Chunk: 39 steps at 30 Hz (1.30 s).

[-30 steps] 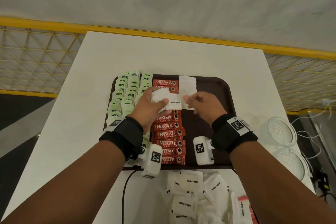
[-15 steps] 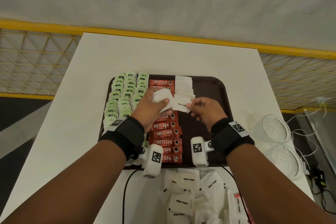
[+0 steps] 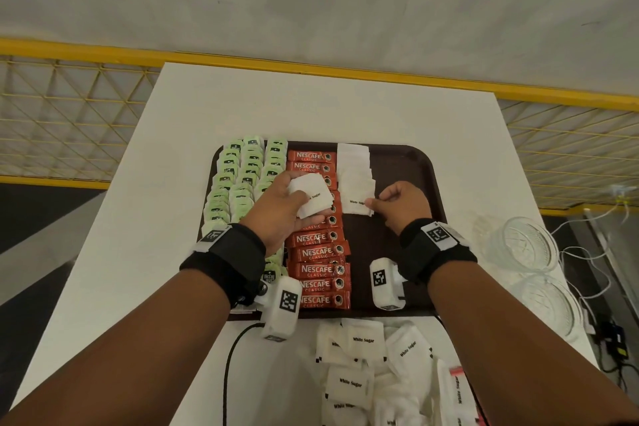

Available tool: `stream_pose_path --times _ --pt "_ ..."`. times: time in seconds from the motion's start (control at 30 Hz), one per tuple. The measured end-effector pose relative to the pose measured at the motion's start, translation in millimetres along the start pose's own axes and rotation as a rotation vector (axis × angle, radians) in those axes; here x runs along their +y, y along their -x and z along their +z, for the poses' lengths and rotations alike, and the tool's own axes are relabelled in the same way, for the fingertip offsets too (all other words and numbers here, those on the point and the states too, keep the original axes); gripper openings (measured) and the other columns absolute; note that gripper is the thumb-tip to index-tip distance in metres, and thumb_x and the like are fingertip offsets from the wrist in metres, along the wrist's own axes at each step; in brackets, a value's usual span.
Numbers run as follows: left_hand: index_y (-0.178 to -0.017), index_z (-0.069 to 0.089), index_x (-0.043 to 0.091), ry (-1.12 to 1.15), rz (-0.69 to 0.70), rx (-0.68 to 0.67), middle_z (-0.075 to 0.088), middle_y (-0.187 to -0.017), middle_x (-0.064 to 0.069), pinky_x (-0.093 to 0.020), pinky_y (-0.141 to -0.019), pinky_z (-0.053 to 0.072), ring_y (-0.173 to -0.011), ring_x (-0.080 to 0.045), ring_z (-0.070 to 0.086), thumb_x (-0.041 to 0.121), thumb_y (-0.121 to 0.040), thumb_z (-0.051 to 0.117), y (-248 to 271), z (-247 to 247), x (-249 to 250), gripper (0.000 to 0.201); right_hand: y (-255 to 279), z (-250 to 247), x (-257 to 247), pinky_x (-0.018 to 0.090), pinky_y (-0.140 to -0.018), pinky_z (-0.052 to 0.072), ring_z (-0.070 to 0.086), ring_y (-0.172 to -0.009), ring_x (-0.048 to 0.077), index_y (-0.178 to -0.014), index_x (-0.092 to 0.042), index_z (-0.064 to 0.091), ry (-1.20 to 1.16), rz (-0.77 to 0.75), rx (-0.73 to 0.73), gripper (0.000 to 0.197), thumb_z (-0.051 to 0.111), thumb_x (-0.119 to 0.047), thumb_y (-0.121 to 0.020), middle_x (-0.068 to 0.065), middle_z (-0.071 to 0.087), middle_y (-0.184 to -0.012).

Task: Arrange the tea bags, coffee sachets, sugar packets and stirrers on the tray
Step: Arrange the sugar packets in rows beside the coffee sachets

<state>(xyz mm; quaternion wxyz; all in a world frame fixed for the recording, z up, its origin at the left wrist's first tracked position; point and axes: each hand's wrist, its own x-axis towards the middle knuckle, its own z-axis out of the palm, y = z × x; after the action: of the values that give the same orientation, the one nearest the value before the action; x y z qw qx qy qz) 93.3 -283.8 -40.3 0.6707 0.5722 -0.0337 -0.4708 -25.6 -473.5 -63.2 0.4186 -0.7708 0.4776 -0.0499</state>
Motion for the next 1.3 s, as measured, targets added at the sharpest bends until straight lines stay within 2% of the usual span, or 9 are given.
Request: stream_pose_path --times 0.1,0.2,0.27,0.47,0.6,0.87,1.1,1.2,1.3 --pt "-0.132 0.046 0.016 -0.072 0.028 0.0 0.047 -0.137 -0.017 -0.039 -0.08 0.061 -0.114 -0.038 0.062 -0.003 -0.094 0.057 -0.3 2.9 -2.0 0.044 8.7 -5.0 -12.5 0.023 -0.064 0.046 0.056 -0.071 0.01 -0.089 -0.014 0.06 0.039 -0.125 -0.025 0.028 0.071 -0.039 -0.084 -0.002 0.062 -0.082" --pt "-0.133 0.045 0.013 -0.121 0.051 0.005 0.05 -0.133 -0.015 -0.043 -0.083 0.06 -0.117 -0.034 0.059 -0.005 -0.088 0.065 0.3 5.7 -3.5 0.052 24.1 -7.9 -33.8 0.018 -0.056 0.044 0.056 -0.065 0.006 -0.095 -0.016 0.065 -0.043 -0.173 -0.364 0.024 0.067 -0.039 -0.088 -0.001 0.067 -0.087" --pt "-0.131 0.046 0.013 -0.141 0.067 0.007 0.054 -0.128 -0.013 -0.041 -0.083 0.06 -0.113 -0.03 0.062 -0.004 -0.086 0.068 1.7 8.5 -4.2 0.053 27.9 -8.3 -39.1 0.018 -0.053 0.045 0.057 -0.063 0.007 -0.094 -0.016 0.066 -0.085 -0.176 -0.454 0.017 0.07 -0.03 -0.087 0.004 0.067 -0.085" --pt "-0.13 0.044 0.018 -0.071 0.026 0.06 0.048 -0.129 -0.015 -0.039 -0.083 0.06 -0.105 -0.034 0.067 -0.004 -0.094 0.054 1.1 8.6 0.0 0.043 22.7 -15.6 -17.5 0.019 -0.058 0.054 0.062 -0.062 0.008 -0.099 -0.009 0.065 -0.319 -0.025 -0.303 0.014 0.071 -0.014 -0.086 0.008 0.069 -0.083" --pt "-0.137 0.041 0.019 -0.008 -0.012 0.051 0.049 -0.132 -0.018 -0.038 -0.082 0.061 -0.102 -0.04 0.069 -0.003 -0.098 0.039 2.7 1.4 4.8 0.045 18.5 -14.2 2.0 0.024 -0.065 0.056 0.064 -0.068 0.012 -0.103 -0.006 0.064 -0.262 0.055 -0.247 0.018 0.07 -0.013 -0.088 0.01 0.069 -0.085" --pt "-0.132 0.045 0.019 -0.041 0.007 0.06 0.042 -0.14 -0.016 -0.037 -0.078 0.062 -0.113 -0.04 0.061 -0.007 -0.096 0.044 6.0 2.1 -0.6 0.044 9.4 -1.4 2.8 0.025 -0.056 0.053 0.059 -0.055 0.01 -0.085 -0.014 0.062 -0.006 0.048 -0.133 0.019 0.075 -0.028 -0.084 0.001 0.066 -0.072" --pt "-0.131 0.046 0.02 -0.128 0.033 0.073 0.043 -0.138 -0.014 -0.041 -0.083 0.06 -0.12 -0.035 0.055 -0.008 -0.092 0.056 10.0 4.4 -5.0 0.048 15.1 -5.6 -0.8 0.036 -0.076 0.056 0.062 -0.075 0.019 -0.086 -0.014 0.057 0.118 -0.033 0.008 0.032 0.073 -0.041 -0.082 0.002 0.063 -0.08" --pt "-0.13 0.046 0.018 -0.159 0.039 0.029 0.051 -0.131 -0.012 -0.037 -0.08 0.061 -0.113 -0.03 0.061 -0.006 -0.09 0.061 13.6 8.6 -5.7 0.05 33.0 -11.0 -14.9 0.03 -0.072 0.055 0.062 -0.077 0.015 -0.094 -0.012 0.063 0.001 -0.112 -0.136 0.034 0.068 -0.044 -0.086 0.003 0.065 -0.089" --pt "-0.129 0.046 0.014 -0.218 0.055 -0.021 0.055 -0.126 -0.013 -0.036 -0.079 0.061 -0.108 -0.027 0.064 -0.005 -0.088 0.064 15.4 15.7 -8.5 0.048 49.3 -10.5 -26.3 0.02 -0.06 0.052 0.062 -0.071 0.01 -0.1 -0.012 0.065 -0.153 -0.125 -0.351 0.022 0.071 -0.029 -0.086 0.005 0.069 -0.09"
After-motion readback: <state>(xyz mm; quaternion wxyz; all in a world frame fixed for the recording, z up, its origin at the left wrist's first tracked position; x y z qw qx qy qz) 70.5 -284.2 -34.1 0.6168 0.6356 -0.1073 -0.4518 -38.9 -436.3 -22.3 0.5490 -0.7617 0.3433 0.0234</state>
